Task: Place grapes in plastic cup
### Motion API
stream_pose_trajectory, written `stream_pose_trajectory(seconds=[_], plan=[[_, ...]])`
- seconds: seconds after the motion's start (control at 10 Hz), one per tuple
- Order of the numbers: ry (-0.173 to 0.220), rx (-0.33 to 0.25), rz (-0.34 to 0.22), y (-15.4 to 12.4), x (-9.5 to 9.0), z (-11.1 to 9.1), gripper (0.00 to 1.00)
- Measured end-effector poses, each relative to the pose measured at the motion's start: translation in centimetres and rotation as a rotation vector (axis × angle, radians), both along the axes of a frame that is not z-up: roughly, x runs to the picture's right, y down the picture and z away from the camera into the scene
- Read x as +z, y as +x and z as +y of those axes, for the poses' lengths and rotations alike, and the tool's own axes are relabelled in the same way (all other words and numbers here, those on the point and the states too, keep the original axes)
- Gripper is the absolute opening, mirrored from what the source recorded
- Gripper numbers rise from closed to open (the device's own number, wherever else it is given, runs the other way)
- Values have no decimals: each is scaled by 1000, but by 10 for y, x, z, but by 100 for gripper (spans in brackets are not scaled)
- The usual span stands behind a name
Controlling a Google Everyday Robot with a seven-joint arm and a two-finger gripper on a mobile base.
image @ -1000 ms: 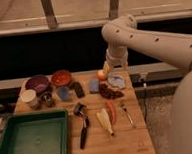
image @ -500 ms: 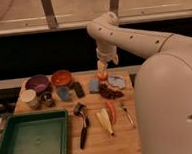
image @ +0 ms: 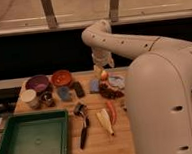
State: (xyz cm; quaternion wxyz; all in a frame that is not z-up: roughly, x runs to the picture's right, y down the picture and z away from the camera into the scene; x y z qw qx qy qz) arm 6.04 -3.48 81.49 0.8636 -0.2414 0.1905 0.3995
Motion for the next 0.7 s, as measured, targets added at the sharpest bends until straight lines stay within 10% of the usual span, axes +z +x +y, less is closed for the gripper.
stream_pose_trajectory(seconds=[0.7], plan=[[-128,34,-23,-3,35,55,65]])
